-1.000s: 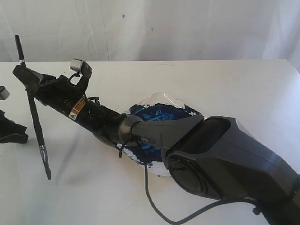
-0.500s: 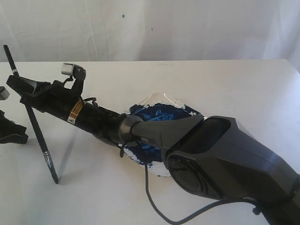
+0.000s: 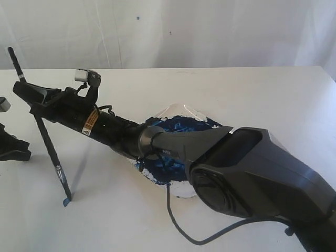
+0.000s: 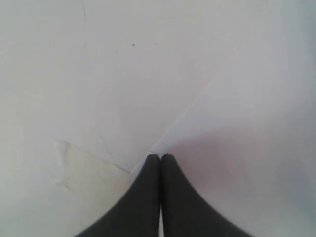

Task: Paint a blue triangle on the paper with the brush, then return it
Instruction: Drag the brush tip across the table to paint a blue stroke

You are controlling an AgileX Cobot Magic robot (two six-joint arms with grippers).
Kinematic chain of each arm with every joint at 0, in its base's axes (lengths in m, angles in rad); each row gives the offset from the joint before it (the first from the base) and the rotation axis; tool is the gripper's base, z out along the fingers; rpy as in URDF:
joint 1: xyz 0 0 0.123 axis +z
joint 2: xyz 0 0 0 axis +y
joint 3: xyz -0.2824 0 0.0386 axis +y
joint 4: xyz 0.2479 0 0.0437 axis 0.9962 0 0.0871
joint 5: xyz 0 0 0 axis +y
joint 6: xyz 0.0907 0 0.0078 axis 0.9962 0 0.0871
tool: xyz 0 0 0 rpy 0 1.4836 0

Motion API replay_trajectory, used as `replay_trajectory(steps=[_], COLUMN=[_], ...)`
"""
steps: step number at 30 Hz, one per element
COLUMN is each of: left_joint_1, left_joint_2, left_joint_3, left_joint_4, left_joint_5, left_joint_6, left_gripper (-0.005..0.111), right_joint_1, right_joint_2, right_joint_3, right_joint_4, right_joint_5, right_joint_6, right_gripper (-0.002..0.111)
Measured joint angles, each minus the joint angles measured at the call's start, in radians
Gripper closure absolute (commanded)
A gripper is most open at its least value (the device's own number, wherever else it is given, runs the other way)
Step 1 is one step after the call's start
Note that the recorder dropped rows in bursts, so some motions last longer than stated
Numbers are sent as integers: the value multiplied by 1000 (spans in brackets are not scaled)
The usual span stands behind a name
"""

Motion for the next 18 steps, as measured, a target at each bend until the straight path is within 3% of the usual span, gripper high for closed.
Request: replay_trajectory(steps=[18], left_joint_1=[0], left_joint_2=[0], left_joint_3=[0], left_joint_4=[1], left_joint_5=[0], left_joint_6=[0], left_gripper=[107], right_joint_1=[-159], right_joint_2=[0], right_joint_3=[0], right_joint_4=[9], right_joint_5=[-4], right_joint_6=[-1], right_gripper=[108])
